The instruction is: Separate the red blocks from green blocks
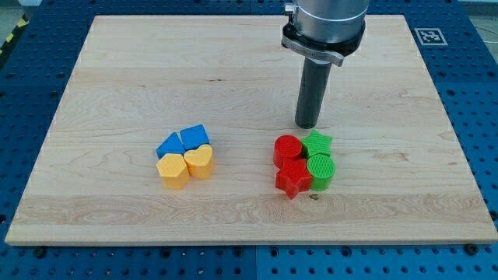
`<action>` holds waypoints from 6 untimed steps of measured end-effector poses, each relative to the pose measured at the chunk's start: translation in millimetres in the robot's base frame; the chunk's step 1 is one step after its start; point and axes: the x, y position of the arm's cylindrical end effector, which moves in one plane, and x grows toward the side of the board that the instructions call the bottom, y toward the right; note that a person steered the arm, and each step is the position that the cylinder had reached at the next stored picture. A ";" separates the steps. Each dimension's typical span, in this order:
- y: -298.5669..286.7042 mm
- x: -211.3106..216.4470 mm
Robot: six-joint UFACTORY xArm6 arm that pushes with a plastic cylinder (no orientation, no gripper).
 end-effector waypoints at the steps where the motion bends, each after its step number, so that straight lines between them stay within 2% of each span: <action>1: -15.2 21.4; 3: -37.8 38.8; 6: -37.9 129.6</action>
